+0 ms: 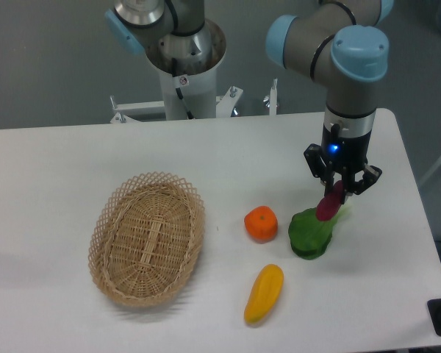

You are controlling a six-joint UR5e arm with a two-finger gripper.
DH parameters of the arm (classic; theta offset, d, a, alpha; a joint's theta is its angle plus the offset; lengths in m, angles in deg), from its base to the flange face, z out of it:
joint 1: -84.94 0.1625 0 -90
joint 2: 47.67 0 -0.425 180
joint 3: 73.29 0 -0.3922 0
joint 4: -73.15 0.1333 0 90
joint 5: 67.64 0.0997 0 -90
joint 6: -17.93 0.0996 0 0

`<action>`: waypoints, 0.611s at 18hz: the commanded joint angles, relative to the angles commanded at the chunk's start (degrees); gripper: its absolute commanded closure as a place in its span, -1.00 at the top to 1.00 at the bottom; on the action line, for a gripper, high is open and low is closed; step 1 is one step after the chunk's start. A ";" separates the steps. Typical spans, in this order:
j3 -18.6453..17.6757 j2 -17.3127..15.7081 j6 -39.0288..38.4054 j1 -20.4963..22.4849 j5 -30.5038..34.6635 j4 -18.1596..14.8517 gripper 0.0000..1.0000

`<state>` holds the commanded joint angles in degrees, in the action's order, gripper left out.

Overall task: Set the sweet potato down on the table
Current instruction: 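Lift the held purple sweet potato up from the bok choy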

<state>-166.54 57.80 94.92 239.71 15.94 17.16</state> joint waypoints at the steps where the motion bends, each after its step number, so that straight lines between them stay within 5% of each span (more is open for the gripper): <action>1: -0.87 -0.09 0.00 0.00 -0.26 0.35 -0.42; 11: -3.16 -0.35 0.53 0.61 -0.09 0.35 -0.41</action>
<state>-169.70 57.45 95.45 240.33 15.85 17.51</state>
